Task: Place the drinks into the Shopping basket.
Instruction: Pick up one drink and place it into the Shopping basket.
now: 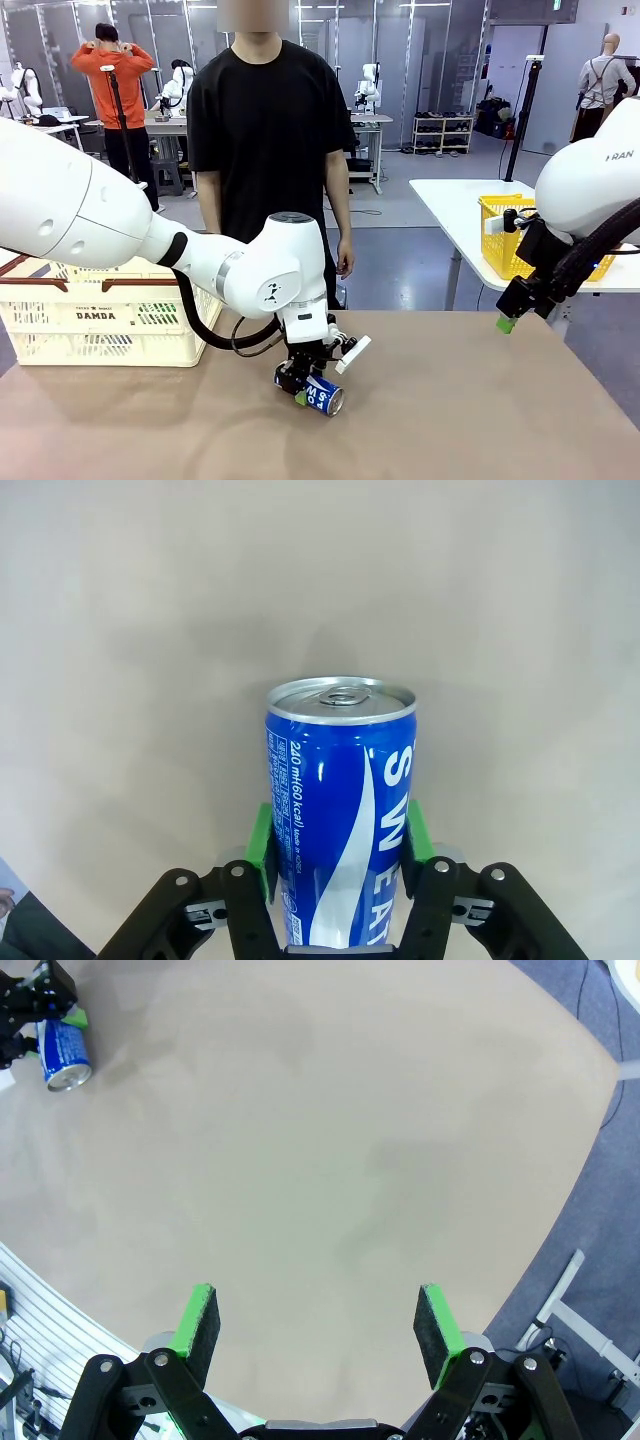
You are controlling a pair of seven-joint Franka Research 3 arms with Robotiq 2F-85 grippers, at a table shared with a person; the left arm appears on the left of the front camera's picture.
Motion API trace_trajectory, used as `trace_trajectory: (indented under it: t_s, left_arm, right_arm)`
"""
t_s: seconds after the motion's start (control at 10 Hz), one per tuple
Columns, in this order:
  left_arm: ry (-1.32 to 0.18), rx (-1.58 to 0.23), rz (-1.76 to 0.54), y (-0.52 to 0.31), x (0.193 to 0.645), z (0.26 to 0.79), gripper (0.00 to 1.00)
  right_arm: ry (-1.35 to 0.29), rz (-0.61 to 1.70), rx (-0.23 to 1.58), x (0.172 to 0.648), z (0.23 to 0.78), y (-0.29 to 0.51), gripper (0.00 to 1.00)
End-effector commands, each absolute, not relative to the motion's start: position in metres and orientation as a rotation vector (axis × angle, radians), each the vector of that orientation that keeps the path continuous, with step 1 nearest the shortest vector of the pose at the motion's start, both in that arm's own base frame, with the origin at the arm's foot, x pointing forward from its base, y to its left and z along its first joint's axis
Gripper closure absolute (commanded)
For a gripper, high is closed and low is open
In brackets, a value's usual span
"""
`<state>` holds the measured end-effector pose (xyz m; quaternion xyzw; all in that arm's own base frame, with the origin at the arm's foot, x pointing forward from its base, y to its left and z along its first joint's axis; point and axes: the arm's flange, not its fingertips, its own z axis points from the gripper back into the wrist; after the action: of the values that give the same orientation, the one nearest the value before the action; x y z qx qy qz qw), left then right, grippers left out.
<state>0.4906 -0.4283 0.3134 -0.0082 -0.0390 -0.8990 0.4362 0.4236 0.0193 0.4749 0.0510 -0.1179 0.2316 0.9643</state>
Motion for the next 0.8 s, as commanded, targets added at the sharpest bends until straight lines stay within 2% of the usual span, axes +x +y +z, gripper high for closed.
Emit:
trace_trajectory:
  t_s: [0.0, 0.3, 0.5, 0.7]
  left_arm:
    - [-0.107, -0.078, -2.266, -0.427, 0.492, 0.334, 0.89]
    - [-0.066, -0.068, -2.342, -0.413, 0.495, 0.403, 0.89]
    - [-0.042, -0.05, -2.403, -0.408, 0.491, 0.47, 0.89]
    - [-0.1, 0.049, -2.44, -0.397, 0.476, 0.546, 0.89]
  right_arm:
    - [-0.235, 0.48, 0.103, 0.424, 0.476, 0.018, 0.03]
    - [-0.235, 0.48, 0.103, 0.424, 0.476, 0.018, 0.03]
    - [-0.235, 0.48, 0.103, 0.424, 0.476, 0.018, 0.03]
    - [-0.235, 0.48, 0.103, 0.424, 0.476, 0.018, 0.03]
